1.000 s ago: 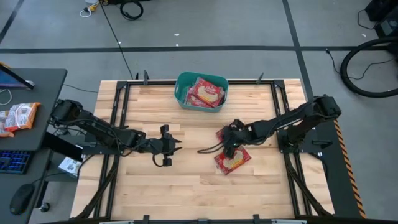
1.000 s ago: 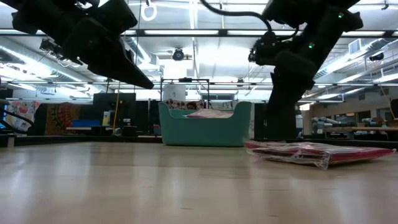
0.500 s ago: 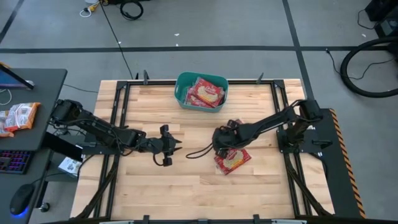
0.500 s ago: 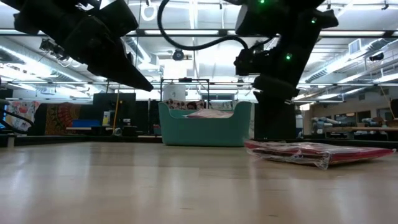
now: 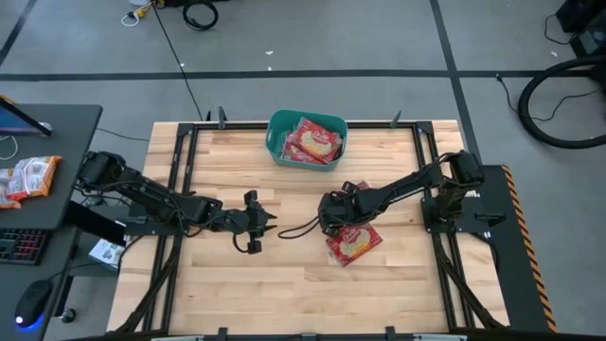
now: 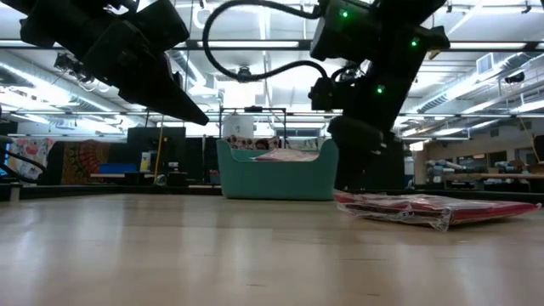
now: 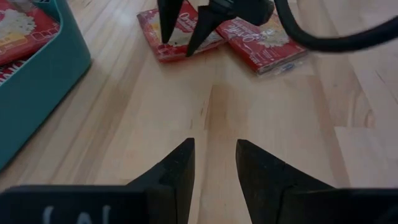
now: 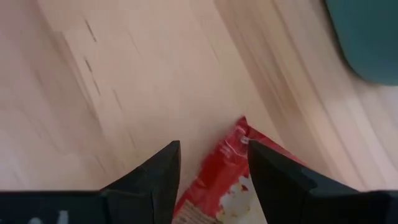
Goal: Sort popcorn bags into baskets
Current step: Put the red popcorn bag into the green bin
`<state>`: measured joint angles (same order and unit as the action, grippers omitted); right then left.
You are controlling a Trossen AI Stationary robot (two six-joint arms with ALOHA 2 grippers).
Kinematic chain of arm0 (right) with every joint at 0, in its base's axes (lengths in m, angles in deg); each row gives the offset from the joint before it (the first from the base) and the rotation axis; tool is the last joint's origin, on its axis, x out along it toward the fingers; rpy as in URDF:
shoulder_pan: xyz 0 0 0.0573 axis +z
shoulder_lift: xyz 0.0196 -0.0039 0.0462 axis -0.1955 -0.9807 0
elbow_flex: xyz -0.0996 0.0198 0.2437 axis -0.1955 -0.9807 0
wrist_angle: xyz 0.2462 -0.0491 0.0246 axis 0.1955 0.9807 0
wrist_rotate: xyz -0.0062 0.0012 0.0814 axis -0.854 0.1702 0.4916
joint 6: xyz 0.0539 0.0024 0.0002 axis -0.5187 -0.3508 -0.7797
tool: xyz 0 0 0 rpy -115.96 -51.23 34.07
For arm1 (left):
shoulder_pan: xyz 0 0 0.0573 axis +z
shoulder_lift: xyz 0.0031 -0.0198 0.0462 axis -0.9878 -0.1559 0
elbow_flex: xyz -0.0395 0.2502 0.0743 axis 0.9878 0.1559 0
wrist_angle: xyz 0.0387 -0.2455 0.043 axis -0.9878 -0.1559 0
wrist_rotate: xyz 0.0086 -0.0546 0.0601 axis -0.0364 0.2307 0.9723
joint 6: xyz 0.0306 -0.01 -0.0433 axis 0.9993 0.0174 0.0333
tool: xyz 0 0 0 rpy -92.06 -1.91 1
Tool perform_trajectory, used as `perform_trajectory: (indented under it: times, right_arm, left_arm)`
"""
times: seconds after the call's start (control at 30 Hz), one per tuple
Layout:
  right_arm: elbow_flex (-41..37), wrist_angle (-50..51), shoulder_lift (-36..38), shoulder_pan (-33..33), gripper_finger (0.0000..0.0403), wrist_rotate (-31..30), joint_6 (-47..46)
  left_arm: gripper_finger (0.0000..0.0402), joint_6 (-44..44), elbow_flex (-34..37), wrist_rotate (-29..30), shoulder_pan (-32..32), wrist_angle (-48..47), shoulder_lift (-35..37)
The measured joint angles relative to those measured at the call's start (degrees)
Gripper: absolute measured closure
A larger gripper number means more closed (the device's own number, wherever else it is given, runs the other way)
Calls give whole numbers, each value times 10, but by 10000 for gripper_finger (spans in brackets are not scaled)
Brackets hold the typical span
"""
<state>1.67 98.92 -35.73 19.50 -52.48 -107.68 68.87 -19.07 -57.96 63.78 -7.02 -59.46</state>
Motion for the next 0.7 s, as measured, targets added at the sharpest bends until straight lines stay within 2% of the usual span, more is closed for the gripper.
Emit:
perform_trajectory:
  times: [0.43,0.57,0.7]
  right_arm:
    - [2,-18,-51,-9,222,4,0]
    - [2,-20,-52,-9,264,18,-1]
    - [2,-22,-50,-9,328,36,7]
  left_arm:
    - [278,0,0,-2,0,-4,0]
    - [278,0,0,-2,0,-7,0]
    - [278,0,0,-2,0,-9,0]
